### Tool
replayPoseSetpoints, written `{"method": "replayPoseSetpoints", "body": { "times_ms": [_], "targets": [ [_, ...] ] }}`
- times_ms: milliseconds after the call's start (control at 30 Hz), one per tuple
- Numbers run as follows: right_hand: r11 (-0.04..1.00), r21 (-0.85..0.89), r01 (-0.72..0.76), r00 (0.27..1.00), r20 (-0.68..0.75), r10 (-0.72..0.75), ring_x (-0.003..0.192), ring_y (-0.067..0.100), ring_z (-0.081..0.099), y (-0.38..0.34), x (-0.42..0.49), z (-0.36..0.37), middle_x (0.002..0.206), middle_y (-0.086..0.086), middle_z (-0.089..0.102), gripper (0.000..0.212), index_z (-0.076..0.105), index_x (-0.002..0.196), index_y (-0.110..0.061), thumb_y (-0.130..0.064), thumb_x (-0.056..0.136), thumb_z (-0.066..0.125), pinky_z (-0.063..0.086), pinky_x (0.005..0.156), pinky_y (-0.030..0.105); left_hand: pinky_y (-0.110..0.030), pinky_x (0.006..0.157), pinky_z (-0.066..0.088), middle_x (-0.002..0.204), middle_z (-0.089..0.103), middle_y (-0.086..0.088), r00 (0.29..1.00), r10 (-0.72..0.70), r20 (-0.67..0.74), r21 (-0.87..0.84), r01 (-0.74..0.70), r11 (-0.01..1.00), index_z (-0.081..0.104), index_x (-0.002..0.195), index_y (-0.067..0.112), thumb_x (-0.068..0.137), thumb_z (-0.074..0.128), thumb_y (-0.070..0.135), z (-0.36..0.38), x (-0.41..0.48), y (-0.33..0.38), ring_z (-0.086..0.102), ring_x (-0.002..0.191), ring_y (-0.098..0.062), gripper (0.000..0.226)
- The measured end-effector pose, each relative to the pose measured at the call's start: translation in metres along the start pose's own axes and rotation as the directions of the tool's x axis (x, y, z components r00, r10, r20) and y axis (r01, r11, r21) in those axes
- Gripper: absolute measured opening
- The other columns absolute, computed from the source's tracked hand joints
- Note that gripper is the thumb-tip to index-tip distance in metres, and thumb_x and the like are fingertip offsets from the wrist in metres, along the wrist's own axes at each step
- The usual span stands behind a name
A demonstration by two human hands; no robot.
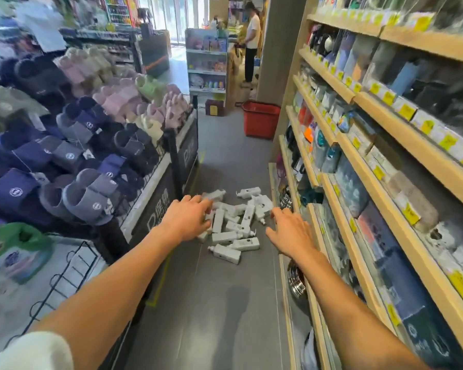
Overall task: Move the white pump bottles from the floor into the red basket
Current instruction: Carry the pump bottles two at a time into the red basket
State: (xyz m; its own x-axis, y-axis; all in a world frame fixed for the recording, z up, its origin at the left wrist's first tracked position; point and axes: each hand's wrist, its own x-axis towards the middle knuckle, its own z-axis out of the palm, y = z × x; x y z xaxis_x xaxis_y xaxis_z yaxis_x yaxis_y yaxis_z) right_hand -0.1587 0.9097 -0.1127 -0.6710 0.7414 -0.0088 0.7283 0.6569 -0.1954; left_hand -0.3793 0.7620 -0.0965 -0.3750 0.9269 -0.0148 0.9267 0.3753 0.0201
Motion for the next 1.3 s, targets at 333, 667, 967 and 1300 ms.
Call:
{"method": "replayPoseSetpoints", "body": {
  "times_ms": [333,667,967,1300],
  "targets": [
    [0.997,0.057,0.058,0.996,0.06,-0.061,0.122,0.026,0.051,0.012,0.112,0.016,0.129,0.003,0.059,0.031,0.053,0.127,-0.024,-0.036,0.098,0.055,0.042,0.1,0.046,-0.046,0.098,0.045,0.128,0.055,-0.002,0.999,-0.029,0.034,0.04,0.027,0.999,0.05,0.124,0.026,0.097,0.052,0.044,0.017,0.096,-0.017,0.052,0.118,-0.028,0.032],
    [0.998,0.054,0.028,0.985,0.169,-0.037,0.127,0.029,0.05,-0.015,0.223,0.052,0.134,0.006,0.058,0.035,0.051,0.131,-0.022,-0.035,0.099,0.057,0.041,0.104,0.05,-0.047,0.097,0.044,0.124,0.055,-0.002,0.992,-0.103,0.068,-0.089,0.108,0.99,0.051,0.121,0.026,0.097,0.053,0.046,0.061,0.195,-0.067,0.052,0.117,-0.028,0.031],
    [0.995,0.098,0.013,0.974,0.222,-0.035,0.121,0.031,0.051,-0.012,0.312,0.079,0.129,0.007,0.059,0.034,0.052,0.127,-0.023,-0.037,0.098,0.059,0.043,0.096,0.044,-0.05,0.1,0.042,0.126,0.052,-0.005,0.988,-0.121,0.094,-0.101,0.13,0.986,0.053,0.123,0.025,0.096,0.056,0.045,0.079,0.296,-0.107,0.051,0.12,-0.031,0.034],
    [0.99,0.136,-0.026,0.958,0.288,-0.015,0.121,0.028,0.05,0.04,0.44,0.094,0.132,0.005,0.057,0.033,0.052,0.129,-0.026,-0.033,0.097,0.058,0.039,0.106,0.046,-0.05,0.098,0.043,0.129,0.049,-0.006,0.966,-0.159,0.204,-0.113,0.185,0.976,0.049,0.126,0.025,0.097,0.054,0.045,0.098,0.424,-0.104,0.05,0.12,-0.032,0.036]
  ]
}}
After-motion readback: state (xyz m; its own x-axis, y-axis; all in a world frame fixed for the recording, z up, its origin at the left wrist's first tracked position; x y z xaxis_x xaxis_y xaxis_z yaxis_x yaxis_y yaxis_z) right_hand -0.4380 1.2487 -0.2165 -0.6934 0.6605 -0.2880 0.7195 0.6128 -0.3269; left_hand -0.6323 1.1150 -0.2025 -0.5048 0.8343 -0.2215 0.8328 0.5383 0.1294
